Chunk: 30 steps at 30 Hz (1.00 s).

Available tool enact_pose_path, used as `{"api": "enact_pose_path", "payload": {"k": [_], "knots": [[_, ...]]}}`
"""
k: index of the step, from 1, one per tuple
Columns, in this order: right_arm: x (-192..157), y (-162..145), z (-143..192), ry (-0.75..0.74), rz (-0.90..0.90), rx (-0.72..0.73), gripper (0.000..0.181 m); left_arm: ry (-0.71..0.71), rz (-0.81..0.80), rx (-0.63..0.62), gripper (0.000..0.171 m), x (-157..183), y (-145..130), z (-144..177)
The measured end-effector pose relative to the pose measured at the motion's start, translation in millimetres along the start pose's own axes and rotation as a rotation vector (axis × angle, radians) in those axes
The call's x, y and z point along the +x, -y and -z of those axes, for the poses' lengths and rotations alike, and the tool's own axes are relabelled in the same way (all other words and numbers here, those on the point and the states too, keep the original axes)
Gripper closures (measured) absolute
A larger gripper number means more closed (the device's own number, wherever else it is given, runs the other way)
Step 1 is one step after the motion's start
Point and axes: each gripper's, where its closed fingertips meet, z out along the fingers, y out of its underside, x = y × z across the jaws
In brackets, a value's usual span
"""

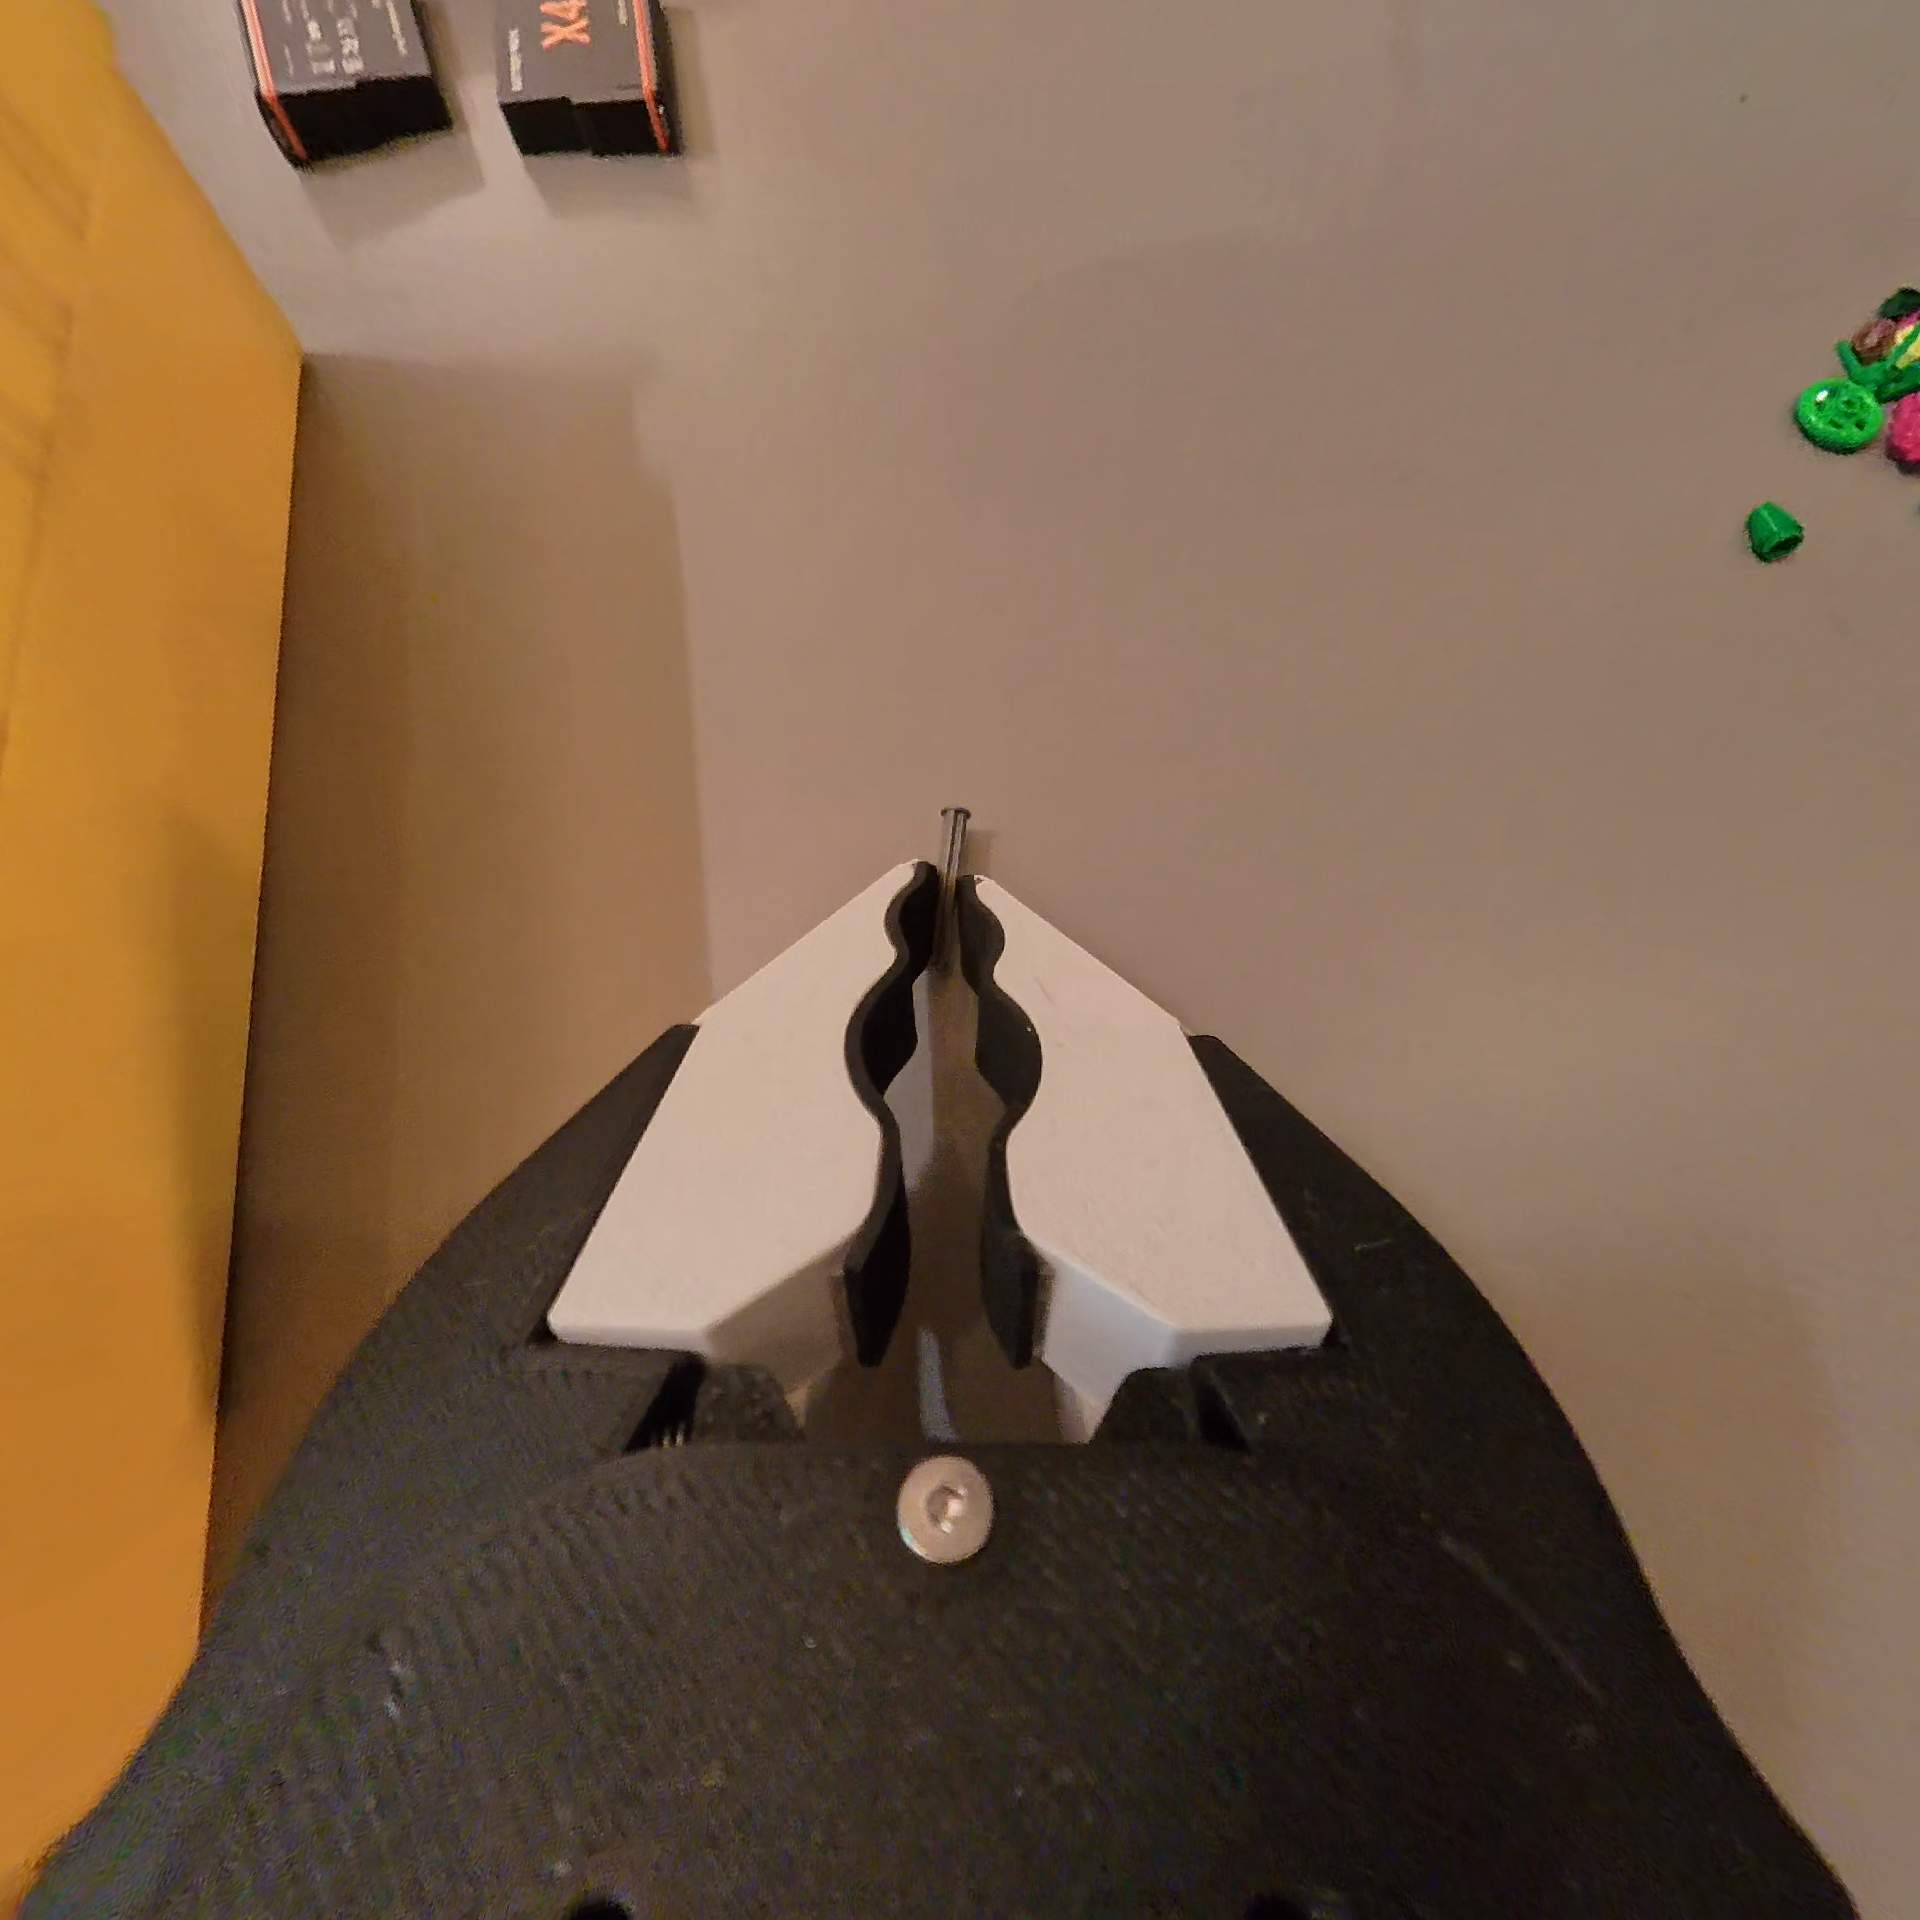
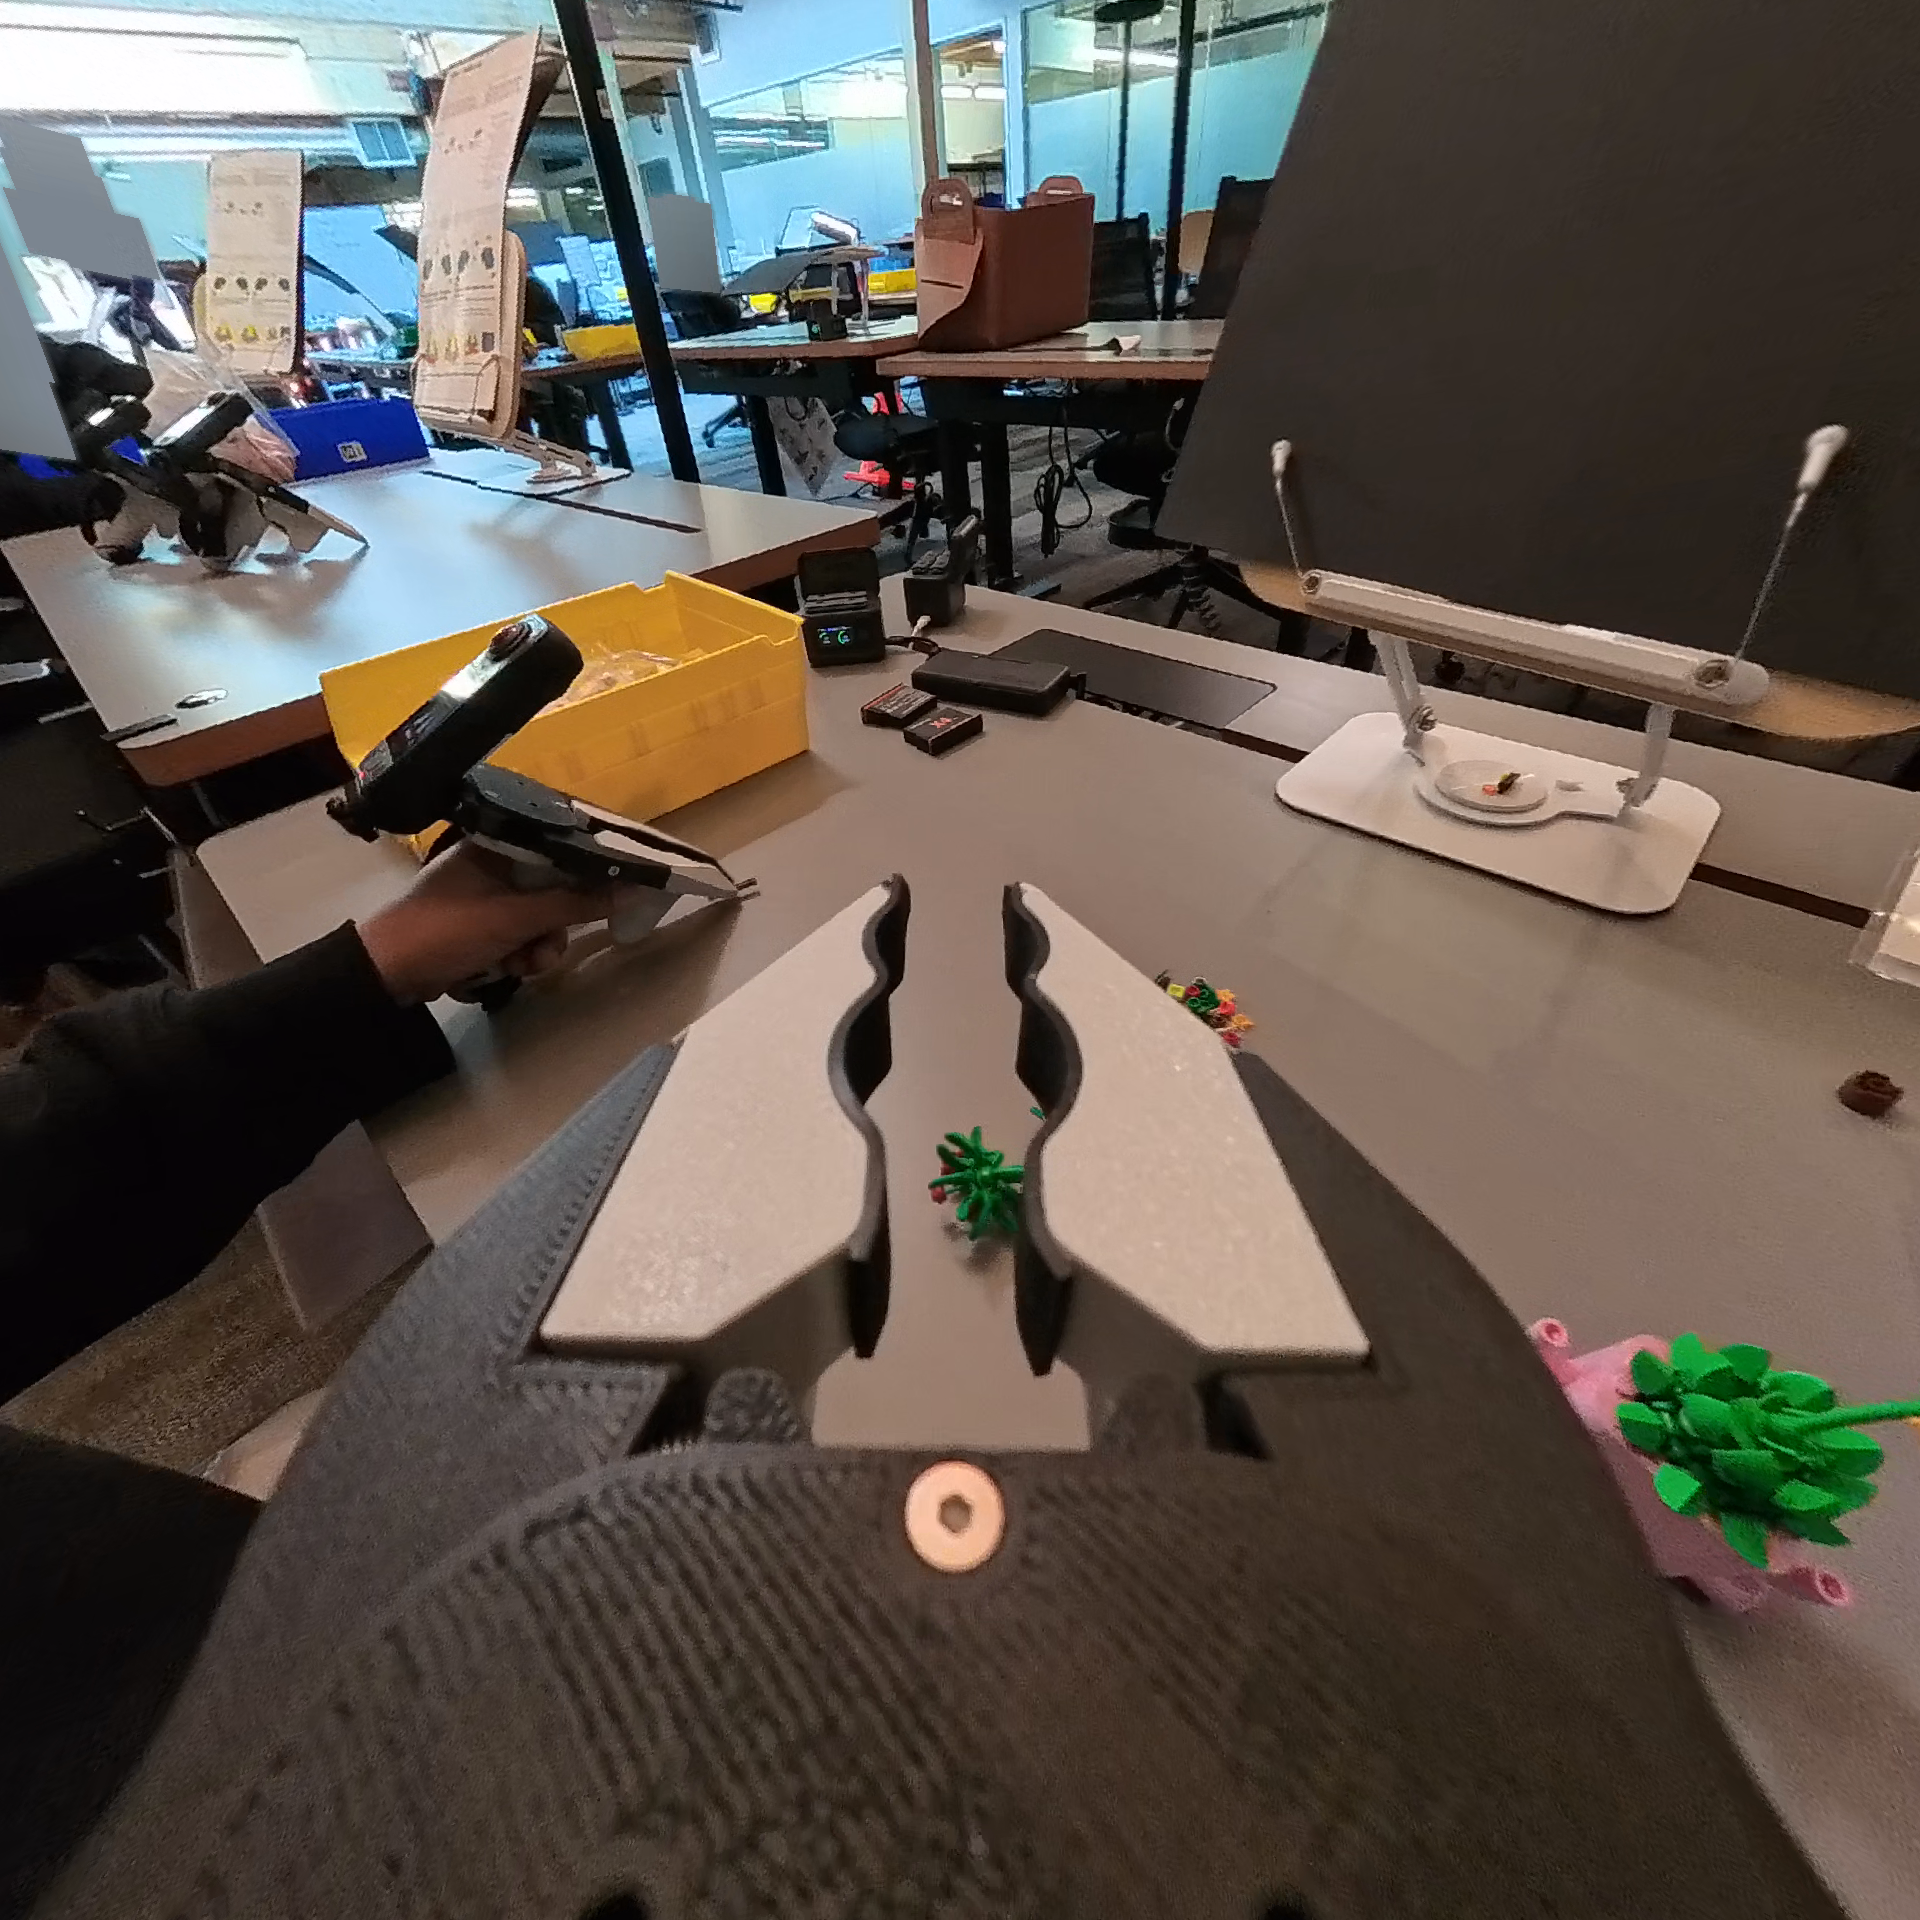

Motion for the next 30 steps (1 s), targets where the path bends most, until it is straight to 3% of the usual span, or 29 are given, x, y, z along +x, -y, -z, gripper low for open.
{"api": "enact_pose_path", "payload": {"k": [13, 22, 26, 30], "knots": [[32, -8, 11, -0.018, -0.078, 0.025, 0.164, 0.031, 0.013, -0.025, 0.17, -10, -1, -5], [43, -11, 18, -0.02, -0.13, 0.043, 0.163, 0.05, 0.051, 0.002, 0.154, -15, 6, -3], [43, -9, 20, -0.022, -0.142, 0.04, 0.163, -0.016, 0.073, 0.084, 0.153, 12, 32, 0], [33, -2, 17, -0.013, -0.144, 0.037, 0.163, -0.185, 0.058, 0.193, 0.151, 86, 59, 8]]}}
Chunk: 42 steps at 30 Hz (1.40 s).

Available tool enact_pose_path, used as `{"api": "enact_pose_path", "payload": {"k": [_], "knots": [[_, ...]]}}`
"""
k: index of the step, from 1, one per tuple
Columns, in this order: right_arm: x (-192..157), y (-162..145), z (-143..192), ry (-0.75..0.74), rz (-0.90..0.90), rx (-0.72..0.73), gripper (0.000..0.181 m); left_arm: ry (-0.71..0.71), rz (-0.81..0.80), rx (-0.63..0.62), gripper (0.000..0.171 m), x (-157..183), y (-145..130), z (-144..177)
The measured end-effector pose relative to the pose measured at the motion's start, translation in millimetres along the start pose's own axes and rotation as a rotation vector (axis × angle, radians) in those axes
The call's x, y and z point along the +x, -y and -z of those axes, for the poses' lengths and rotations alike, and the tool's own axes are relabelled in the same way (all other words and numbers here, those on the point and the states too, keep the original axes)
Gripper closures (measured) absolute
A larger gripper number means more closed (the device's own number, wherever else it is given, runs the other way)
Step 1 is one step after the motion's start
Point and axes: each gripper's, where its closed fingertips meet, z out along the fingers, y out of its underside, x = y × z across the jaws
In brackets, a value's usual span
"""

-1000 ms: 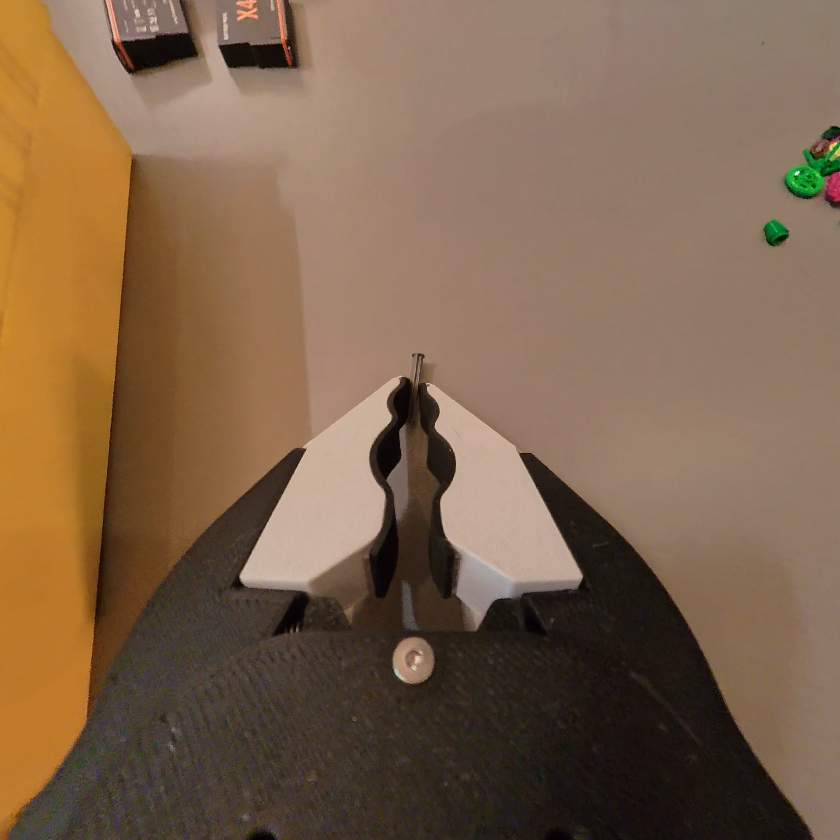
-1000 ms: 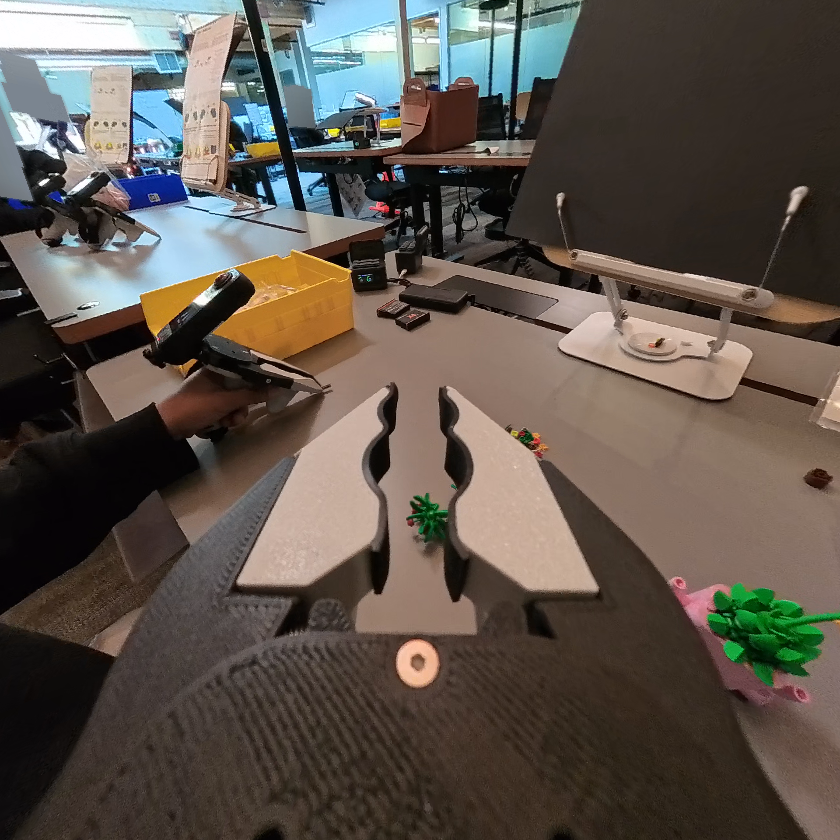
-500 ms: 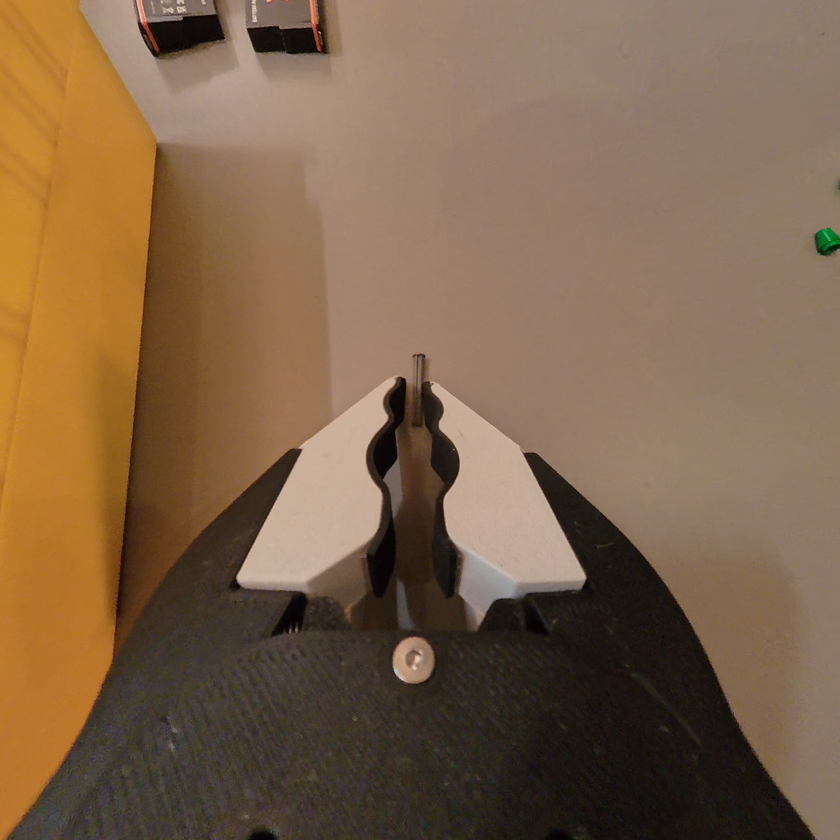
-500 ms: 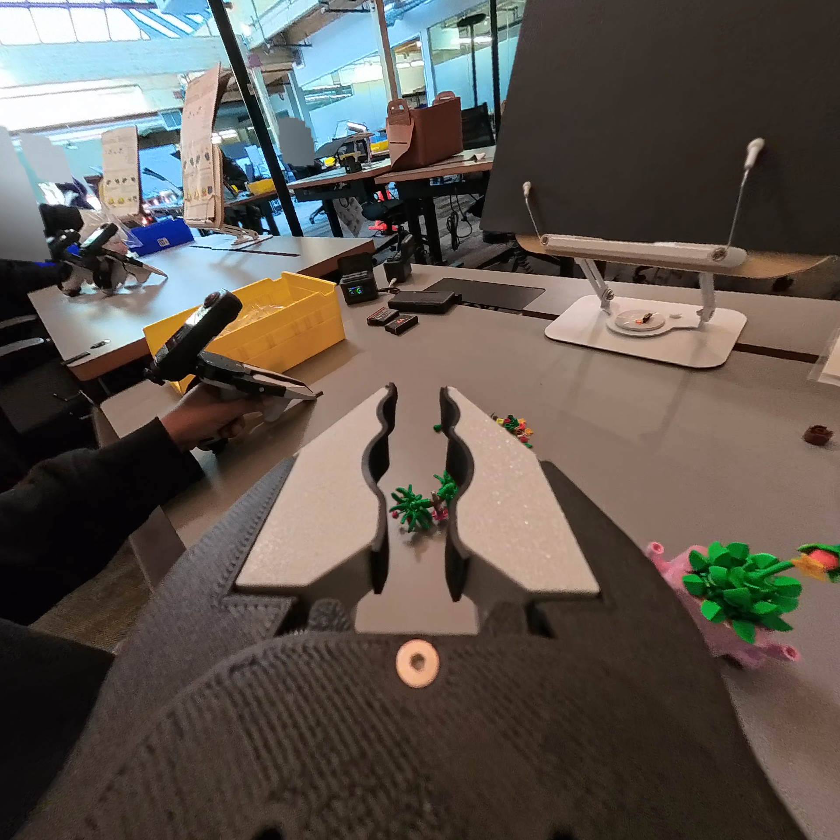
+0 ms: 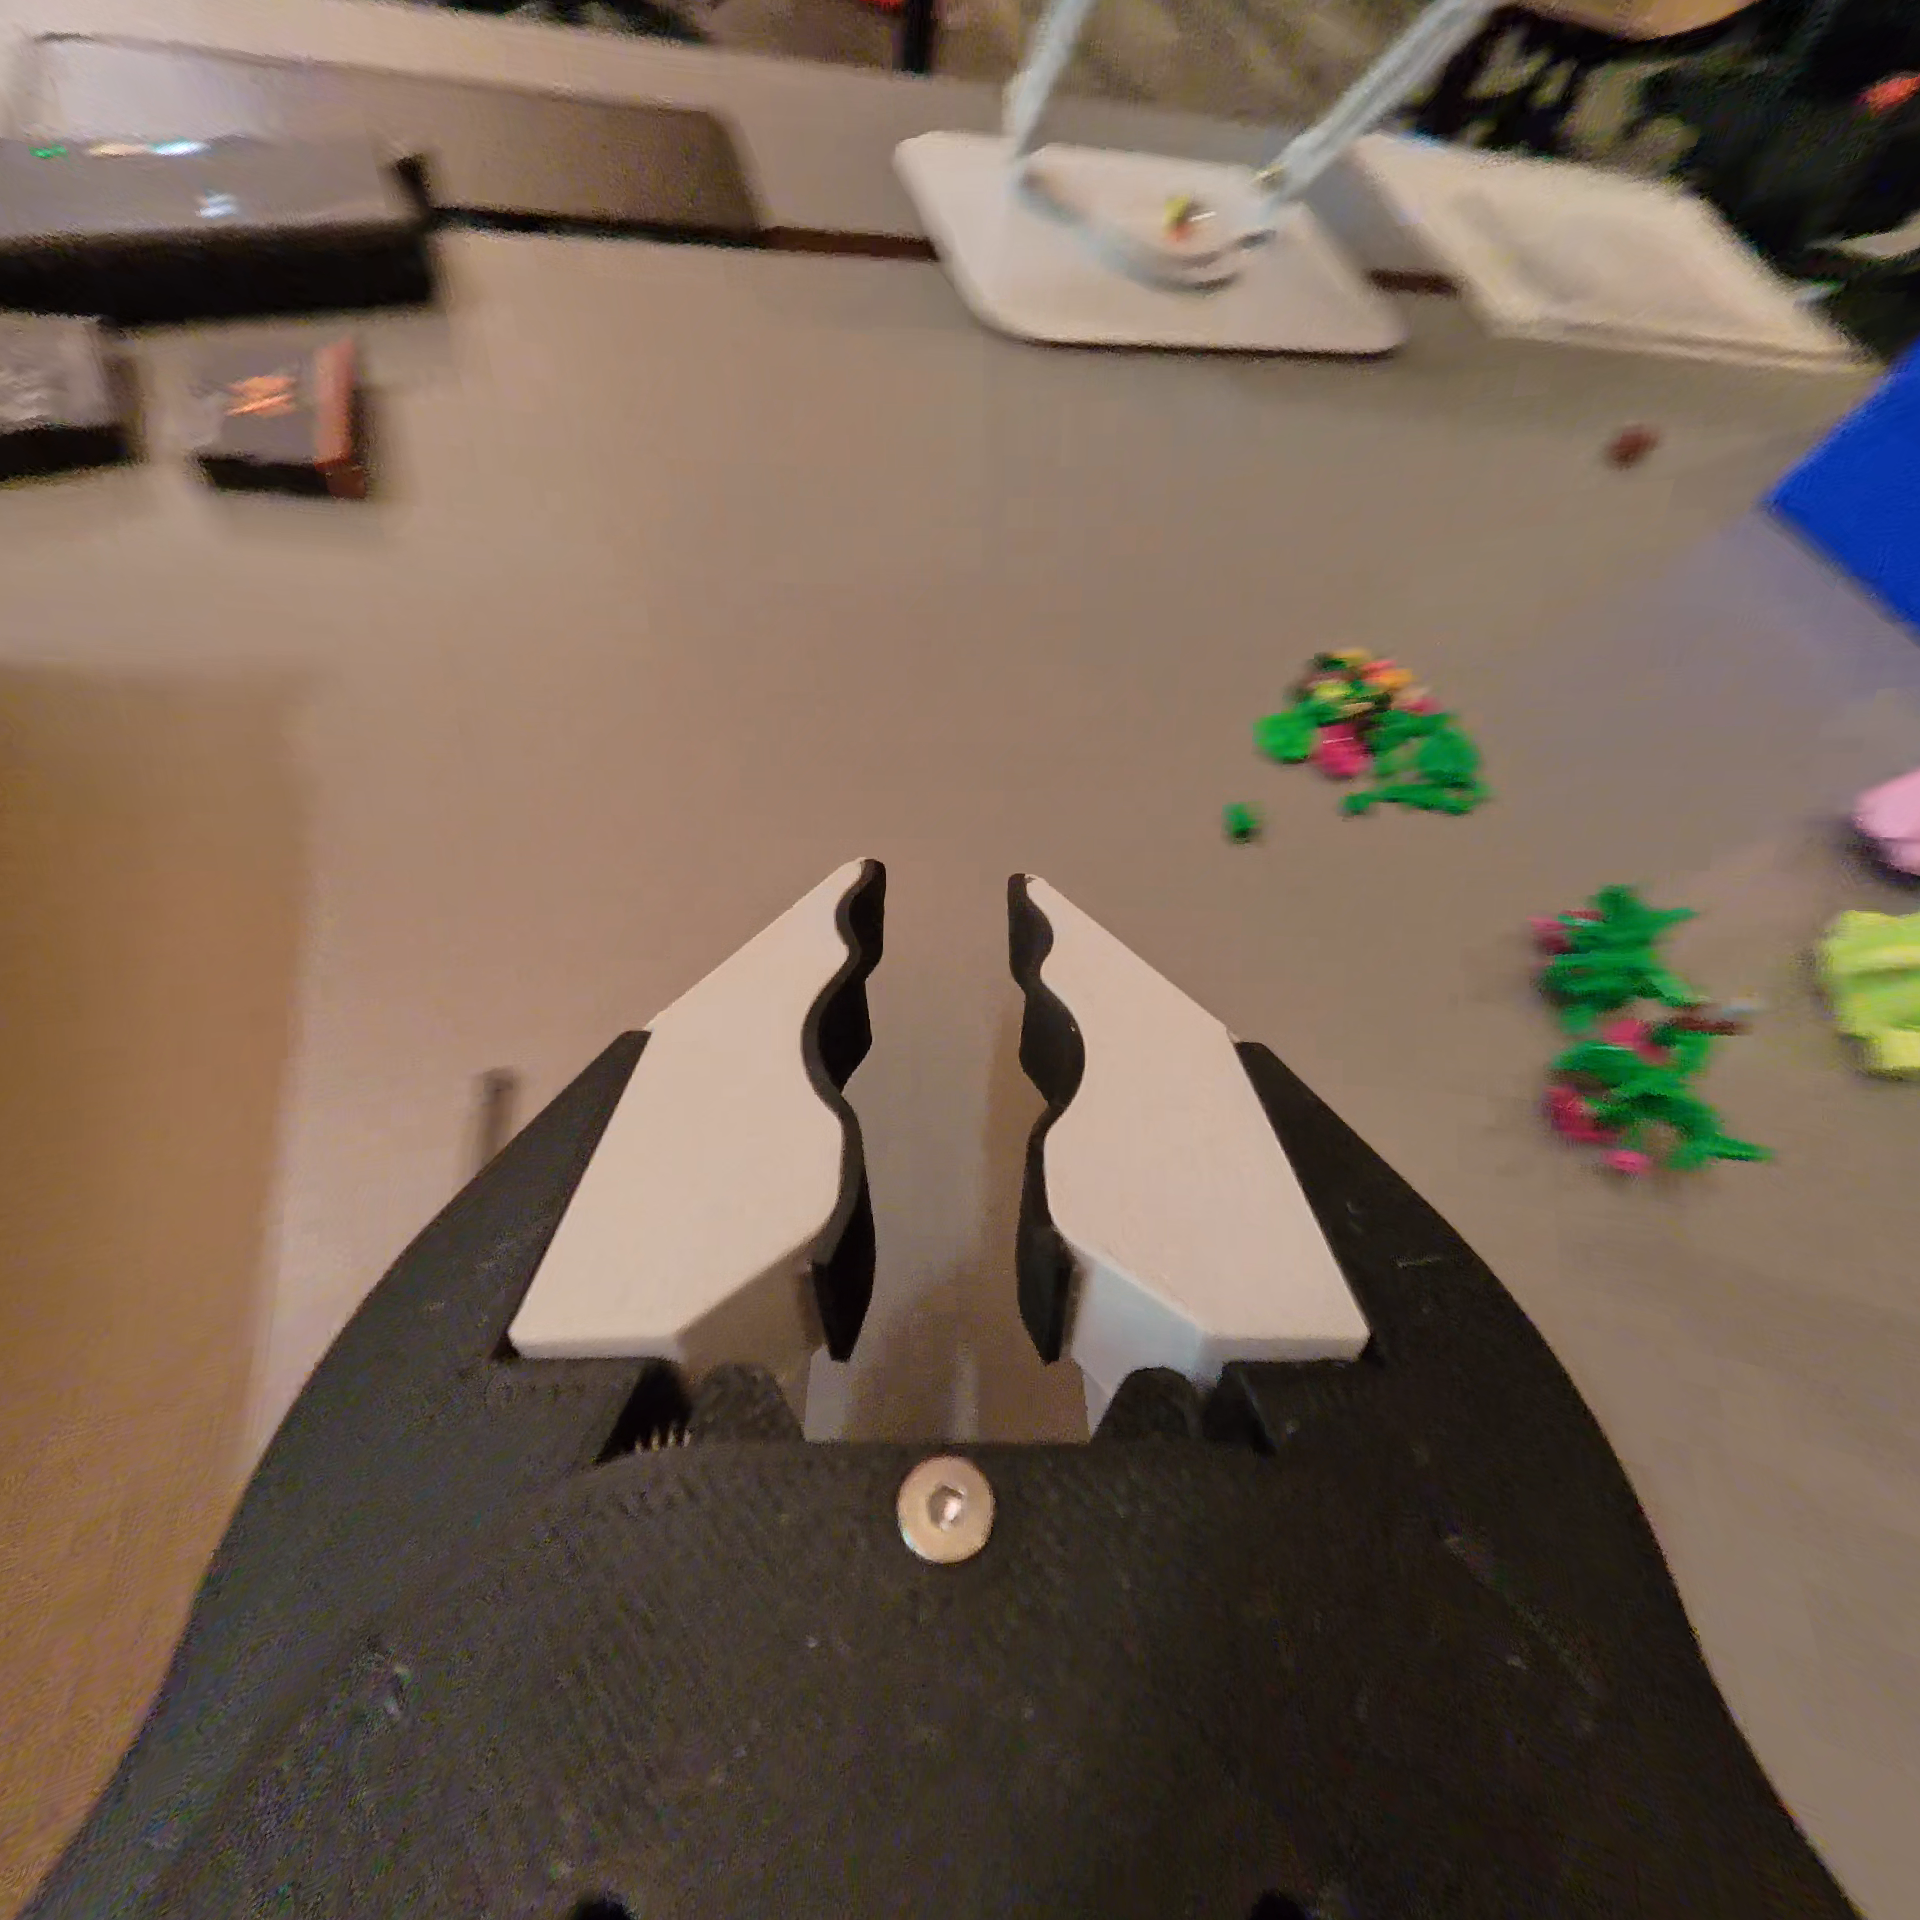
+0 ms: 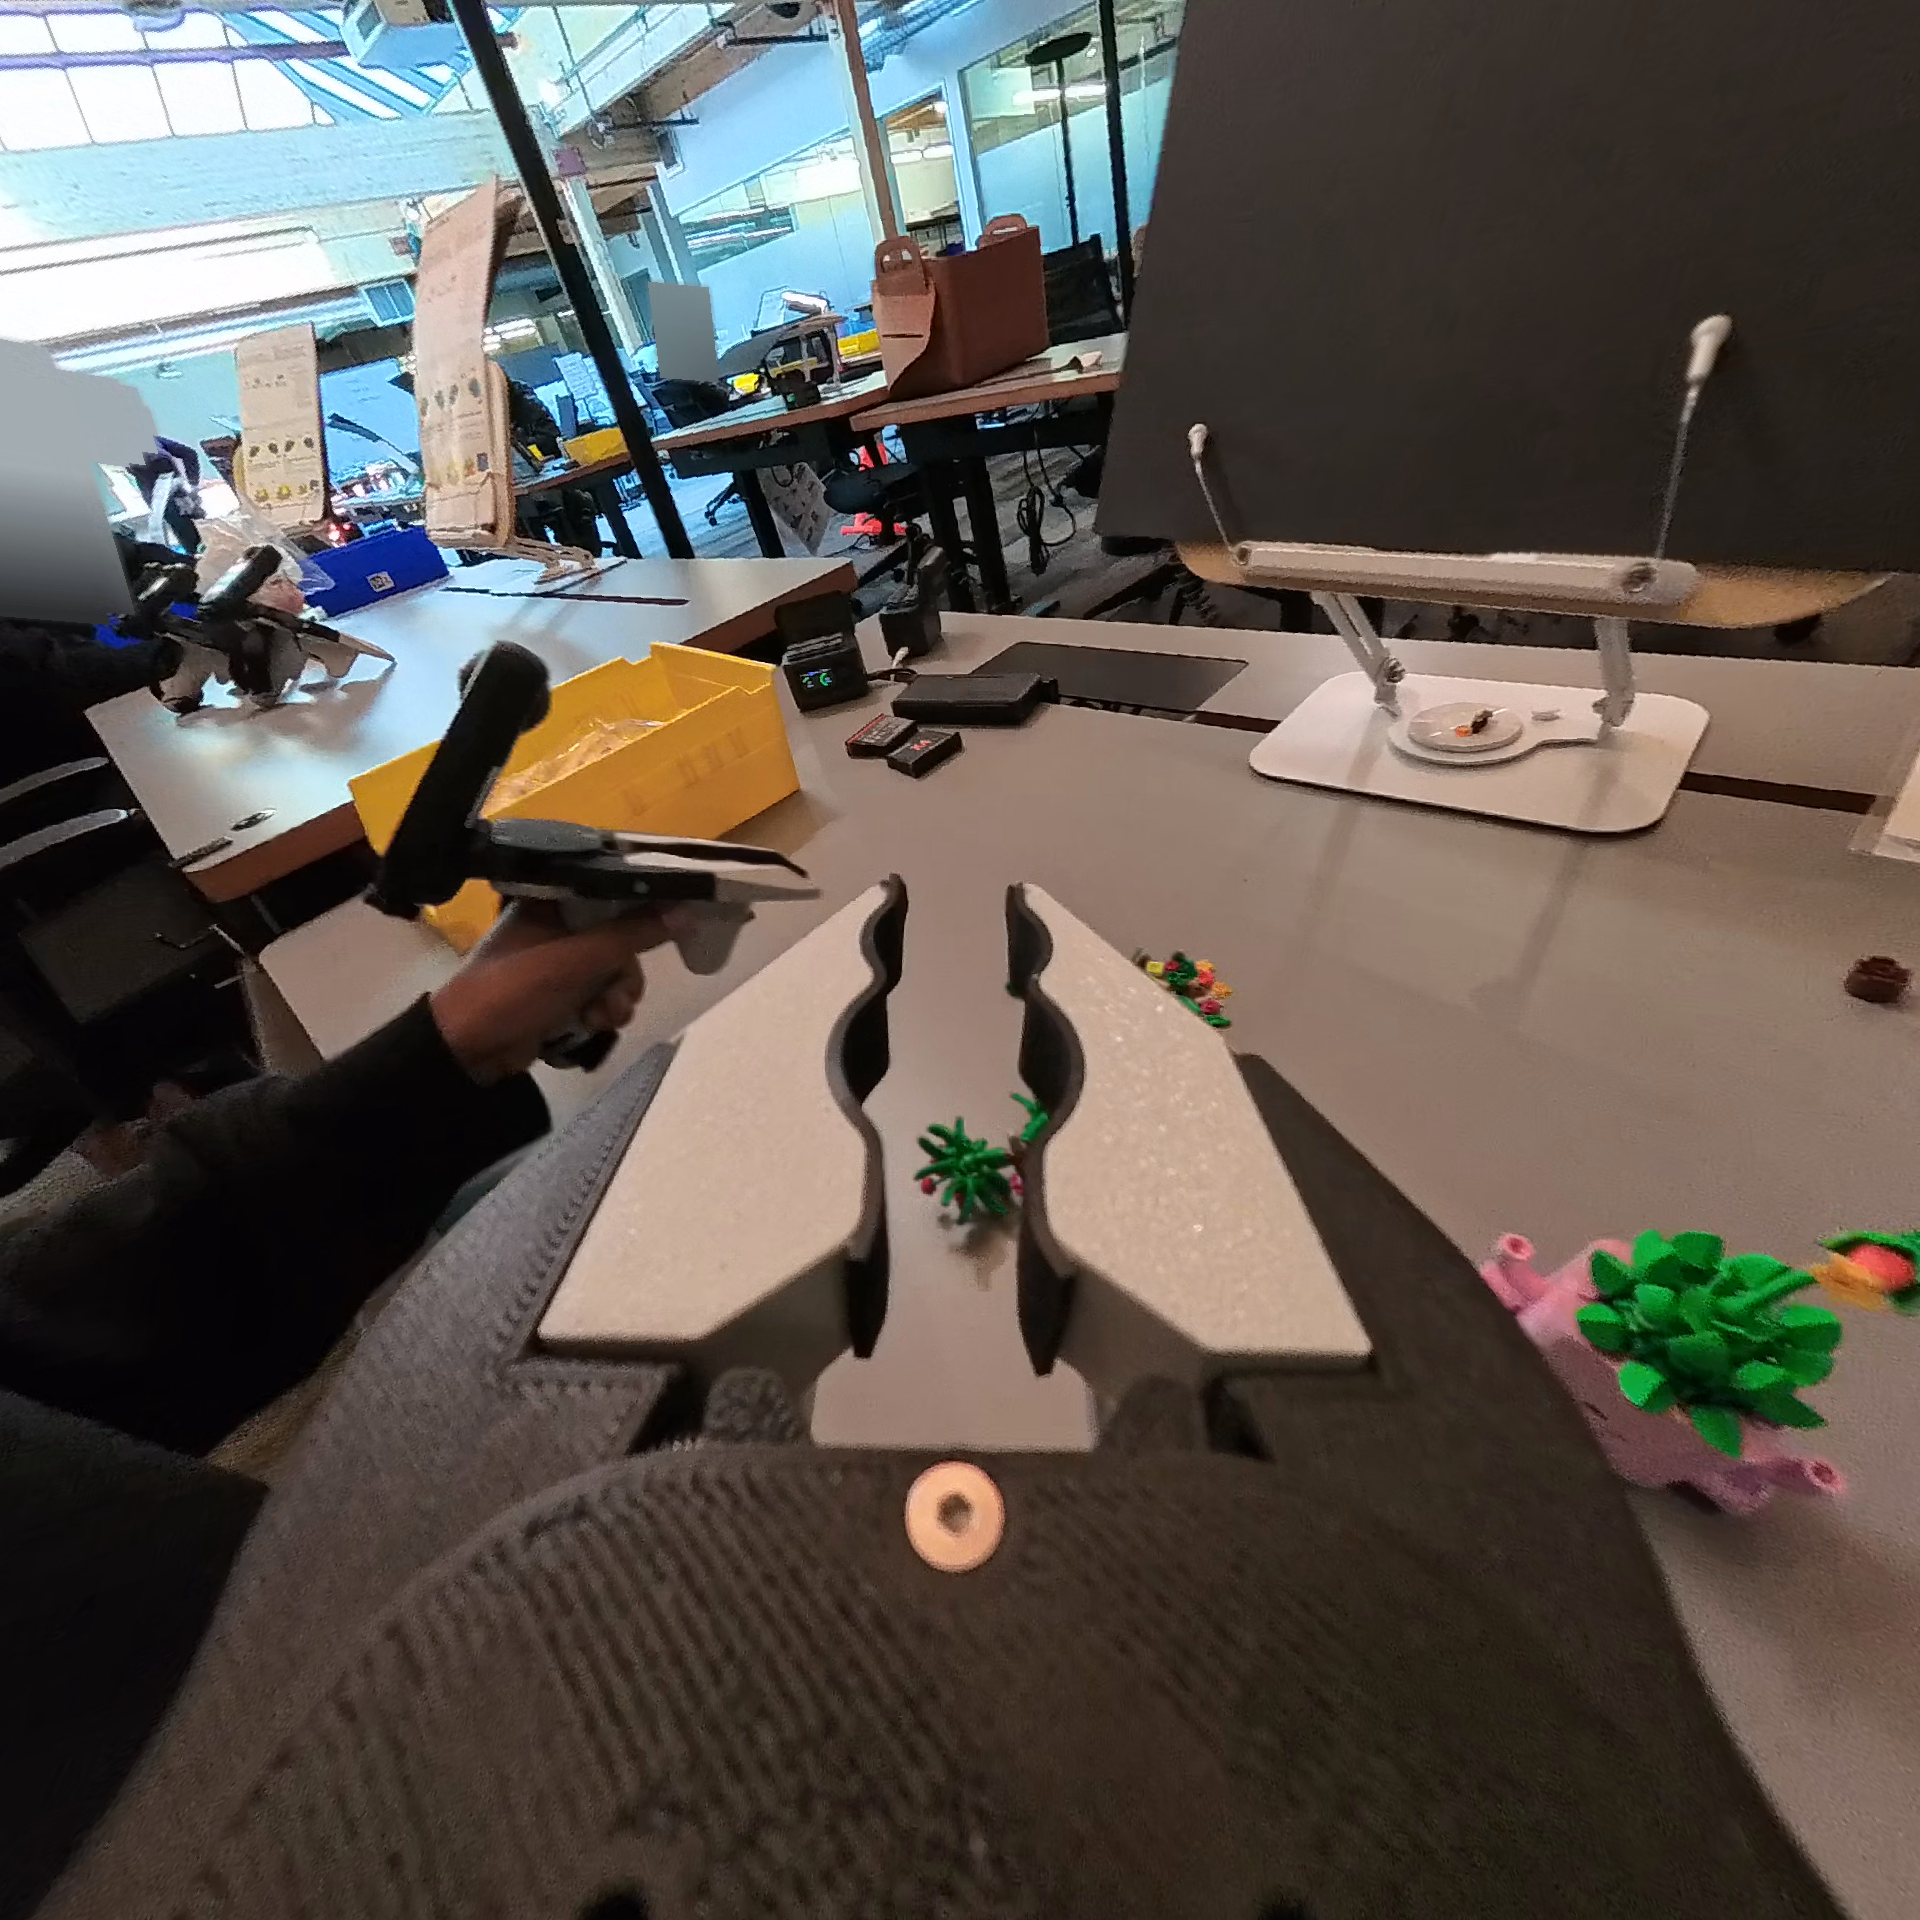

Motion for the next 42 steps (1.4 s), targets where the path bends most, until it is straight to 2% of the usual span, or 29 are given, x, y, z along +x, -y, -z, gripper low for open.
{"api": "enact_pose_path", "payload": {"k": [3, 6, 11, 15, 19, 24, 28, 33, 38, 42], "knots": [[-13, 5, -6, 0.011, 0.013, -0.017, 0.163, -0.155, -0.039, 0.049, 0.151, 60, 2, -7], [-19, 10, -12, -0.02, 0.059, -0.049, 0.162, -0.302, -0.042, 0.069, 0.153, 104, -6, -7], [-17, 23, -28, -0.053, 0.061, -0.094, 0.157, -0.451, -0.002, 0.141, 0.153, 130, -6, 7], [13, 43, -41, -0.028, -0.057, -0.089, 0.154, -0.473, -0.017, 0.18, 0.155, 126, -4, 13], [87, 44, -54, -0.083, -0.221, -0.171, 0.146, -0.492, 0.02, 0.221, 0.155, 112, 3, 15], [171, 7, -79, -0.236, -0.216, -0.428, 0.148, -0.481, 0.068, 0.257, 0.155, 93, 9, 15], [213, -37, -100, -0.274, -0.194, -0.658, 0.147, -0.488, 0.087, 0.266, 0.155, 90, 7, 13], [265, -76, -115, -0.351, -0.183, -0.904, 0.144, -0.504, 0.101, 0.359, 0.16, 91, 17, 22], [292, -84, -111, -0.412, -0.217, -1.084, 0.137, -0.543, 0.134, 0.343, 0.158, 91, 16, 20], [282, -77, -104, -0.383, -0.203, -1.14, 0.134, -0.573, 0.198, 0.346, 0.156, 86, 18, 20]]}}
